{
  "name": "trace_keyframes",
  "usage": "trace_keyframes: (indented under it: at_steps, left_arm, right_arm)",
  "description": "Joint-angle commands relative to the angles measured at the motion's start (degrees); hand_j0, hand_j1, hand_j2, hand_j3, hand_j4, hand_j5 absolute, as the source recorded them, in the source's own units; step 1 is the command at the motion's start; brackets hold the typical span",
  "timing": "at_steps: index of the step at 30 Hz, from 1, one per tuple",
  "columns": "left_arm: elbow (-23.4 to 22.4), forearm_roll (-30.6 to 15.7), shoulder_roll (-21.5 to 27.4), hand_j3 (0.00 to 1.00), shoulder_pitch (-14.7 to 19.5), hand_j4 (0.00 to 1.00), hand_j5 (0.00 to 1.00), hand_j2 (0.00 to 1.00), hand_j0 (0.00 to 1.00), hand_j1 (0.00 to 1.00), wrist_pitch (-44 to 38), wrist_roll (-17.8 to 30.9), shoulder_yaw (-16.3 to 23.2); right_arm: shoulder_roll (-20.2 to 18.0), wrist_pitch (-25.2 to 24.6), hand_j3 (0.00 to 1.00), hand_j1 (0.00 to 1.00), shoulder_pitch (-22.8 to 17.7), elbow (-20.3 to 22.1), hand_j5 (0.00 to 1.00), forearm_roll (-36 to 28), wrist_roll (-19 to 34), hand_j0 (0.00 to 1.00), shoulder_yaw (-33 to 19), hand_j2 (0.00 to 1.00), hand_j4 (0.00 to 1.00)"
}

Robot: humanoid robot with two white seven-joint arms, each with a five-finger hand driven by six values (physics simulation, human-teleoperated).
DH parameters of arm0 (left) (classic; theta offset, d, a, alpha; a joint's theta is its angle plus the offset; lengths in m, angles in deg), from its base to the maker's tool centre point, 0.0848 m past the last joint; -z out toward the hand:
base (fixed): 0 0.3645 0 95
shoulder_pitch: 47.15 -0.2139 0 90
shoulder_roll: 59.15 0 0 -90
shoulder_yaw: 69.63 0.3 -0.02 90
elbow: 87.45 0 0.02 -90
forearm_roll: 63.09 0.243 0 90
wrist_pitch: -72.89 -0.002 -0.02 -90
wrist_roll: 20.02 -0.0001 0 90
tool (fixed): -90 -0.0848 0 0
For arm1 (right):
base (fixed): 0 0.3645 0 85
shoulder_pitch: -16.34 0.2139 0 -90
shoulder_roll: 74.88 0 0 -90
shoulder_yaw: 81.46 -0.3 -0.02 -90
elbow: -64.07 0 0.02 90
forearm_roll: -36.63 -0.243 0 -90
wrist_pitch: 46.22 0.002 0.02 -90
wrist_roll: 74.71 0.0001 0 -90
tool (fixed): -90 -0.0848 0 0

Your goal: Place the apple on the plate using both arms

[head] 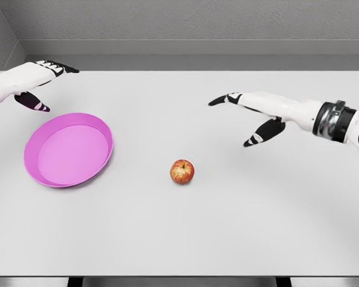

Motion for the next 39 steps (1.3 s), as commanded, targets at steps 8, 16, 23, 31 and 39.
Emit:
trace_keyframes:
  at_steps: [8, 16, 23, 31, 39]
  left_arm:
    - [3.3, -0.5, 0.1, 1.0, -0.6, 1.0, 1.0, 1.0, 1.0, 1.0, -0.1, -0.1, 0.9]
    - [24.9, 1.4, -0.3, 1.0, -0.3, 1.0, 1.0, 1.0, 1.0, 1.0, -0.1, 0.0, 7.6]
    - [33.7, 1.0, -0.7, 1.0, 2.9, 1.0, 1.0, 1.0, 1.0, 1.0, -0.1, 6.1, 17.3]
    - [37.2, 1.8, -3.1, 1.0, 2.8, 1.0, 1.0, 1.0, 1.0, 1.0, -0.1, 10.6, 21.0]
    - [37.0, 1.9, -7.1, 1.0, 2.4, 1.0, 1.0, 1.0, 1.0, 1.0, -0.1, 10.6, 21.7]
  right_arm:
    - [-10.9, 13.9, 1.0, 1.0, -3.0, -6.0, 1.0, -0.2, 0.0, 1.0, -11.3, 1.0, 1.0]
    - [-10.1, 13.3, 1.0, 1.0, -4.1, -5.8, 1.0, -0.3, 0.0, 1.0, -10.7, 1.0, 1.0]
    - [-9.5, 13.3, 1.0, 1.0, -4.2, -5.5, 1.0, -0.3, 0.0, 1.0, -9.3, 1.0, 1.0]
    - [-9.4, 13.3, 1.0, 1.0, -4.2, -5.4, 1.0, -0.3, 0.0, 1.0, -8.5, 1.0, 1.0]
    - [-9.4, 13.3, 1.0, 1.0, -4.2, -5.4, 1.0, -0.2, 0.0, 1.0, -8.3, 1.0, 1.0]
